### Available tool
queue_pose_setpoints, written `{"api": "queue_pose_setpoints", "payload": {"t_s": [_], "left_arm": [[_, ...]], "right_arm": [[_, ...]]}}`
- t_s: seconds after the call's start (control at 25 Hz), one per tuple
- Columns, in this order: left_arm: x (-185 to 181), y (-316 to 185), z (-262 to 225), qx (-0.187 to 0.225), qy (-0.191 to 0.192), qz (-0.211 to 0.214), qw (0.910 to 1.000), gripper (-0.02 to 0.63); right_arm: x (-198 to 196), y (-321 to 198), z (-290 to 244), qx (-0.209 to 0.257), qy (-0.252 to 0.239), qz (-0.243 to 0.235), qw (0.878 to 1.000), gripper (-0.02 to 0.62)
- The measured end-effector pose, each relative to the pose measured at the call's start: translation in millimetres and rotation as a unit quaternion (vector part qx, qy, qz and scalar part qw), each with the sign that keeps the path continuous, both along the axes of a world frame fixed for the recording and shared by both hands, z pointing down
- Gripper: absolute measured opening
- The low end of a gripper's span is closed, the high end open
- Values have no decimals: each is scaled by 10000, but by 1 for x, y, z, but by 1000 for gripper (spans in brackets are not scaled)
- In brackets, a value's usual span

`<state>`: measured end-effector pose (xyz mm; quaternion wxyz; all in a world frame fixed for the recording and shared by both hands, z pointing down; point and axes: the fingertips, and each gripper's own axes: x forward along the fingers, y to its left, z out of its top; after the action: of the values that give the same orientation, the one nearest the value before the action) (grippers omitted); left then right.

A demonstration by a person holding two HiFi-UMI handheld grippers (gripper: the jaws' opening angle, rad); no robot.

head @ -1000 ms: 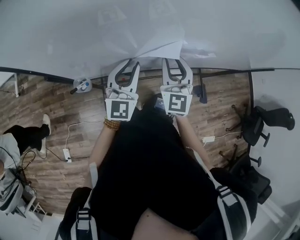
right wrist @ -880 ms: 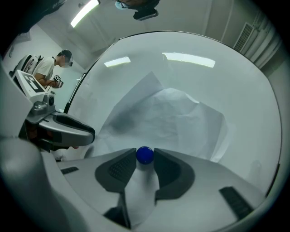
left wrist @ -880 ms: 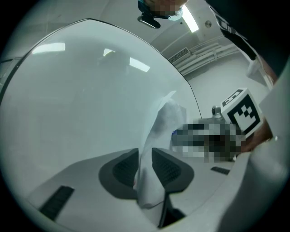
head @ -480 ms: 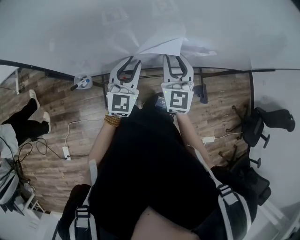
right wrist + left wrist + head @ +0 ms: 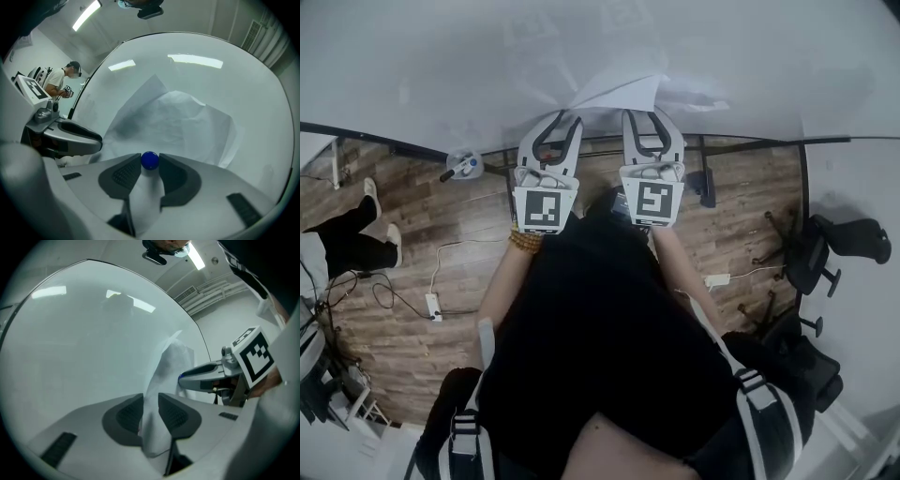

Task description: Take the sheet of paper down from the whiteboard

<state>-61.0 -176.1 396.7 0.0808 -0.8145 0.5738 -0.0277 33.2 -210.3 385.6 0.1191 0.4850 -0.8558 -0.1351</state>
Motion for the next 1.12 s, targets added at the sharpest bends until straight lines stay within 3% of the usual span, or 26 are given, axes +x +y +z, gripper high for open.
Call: {"api": "queue_pose_setpoints", "payload": {"t_s": [0.12,0.32,0.56,0.8,1.12], "left_arm": [[0,-1,1,31,32,-28,10000,101],[7,0,13,-315,147,49,9994,101],[10,2,14,-314,171,161,9992,101],[7,5,2,50,-54,226,9997,98],[10,11,8,1,-203,342,9992,94]], "right_arm": [[1,-1,3,-51,0,13,10000,118],[3,-1,3,-15,3,-8,10000,118],[1,-1,3,10,19,-21,10000,118],[0,-2,5,-36,4,18,10000,118],[0,-2,5,35,30,25,10000,118]]}}
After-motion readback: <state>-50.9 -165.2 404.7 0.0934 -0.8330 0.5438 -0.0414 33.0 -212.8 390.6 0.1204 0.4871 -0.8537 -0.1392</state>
